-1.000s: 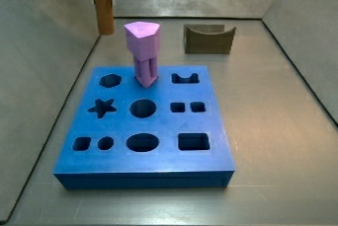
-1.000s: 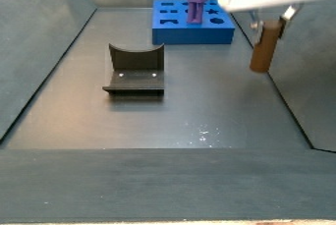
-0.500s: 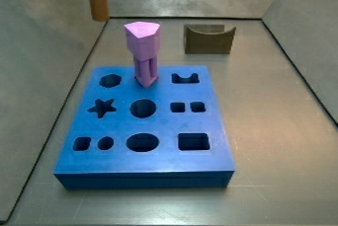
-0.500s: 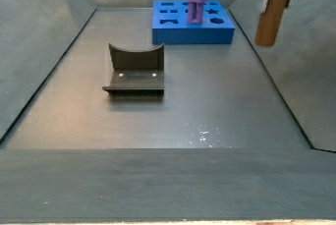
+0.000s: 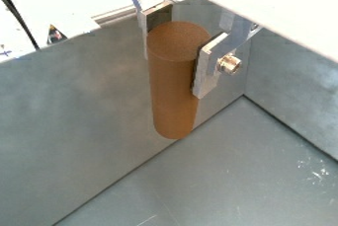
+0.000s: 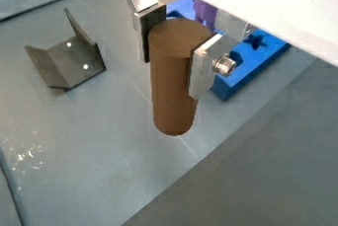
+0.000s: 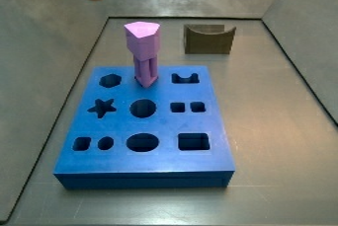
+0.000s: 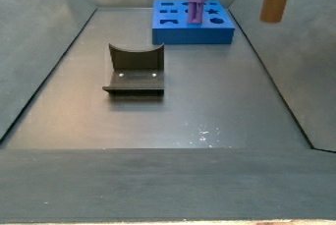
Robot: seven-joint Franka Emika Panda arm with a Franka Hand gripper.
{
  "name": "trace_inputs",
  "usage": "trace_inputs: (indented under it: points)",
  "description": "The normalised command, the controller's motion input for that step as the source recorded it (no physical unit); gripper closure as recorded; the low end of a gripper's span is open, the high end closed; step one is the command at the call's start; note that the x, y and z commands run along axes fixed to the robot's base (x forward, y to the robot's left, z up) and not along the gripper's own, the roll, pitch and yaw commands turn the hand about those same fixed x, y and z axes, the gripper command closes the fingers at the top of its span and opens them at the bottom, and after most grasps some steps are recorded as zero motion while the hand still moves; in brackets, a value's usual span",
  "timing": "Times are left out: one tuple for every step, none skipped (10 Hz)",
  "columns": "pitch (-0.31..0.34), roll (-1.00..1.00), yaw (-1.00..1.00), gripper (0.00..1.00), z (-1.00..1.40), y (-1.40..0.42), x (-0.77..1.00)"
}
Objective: Pick up the round object. Move to above the board. Insert the round object.
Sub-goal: Move to above the board.
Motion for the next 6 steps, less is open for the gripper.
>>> trace_inputs:
  points:
    - [0.128,-0.04,0.04,1.0,0.72,-0.07,-0.49]
    - [0.123,-0.04,0.04,1.0,0.58,-0.06,-0.49]
    - [0.117,-0.05,0.04,1.0,0.39,-0.05,-0.49]
    - [0.118,-0.05,0.03,1.0,0.29,-0.04,-0.49]
    - [0.114,-0.06,0.03,1.0,0.07,-0.04,-0.49]
    - [0.11,-0.07,0.03,1.0,0.01,-0.04,-0.48]
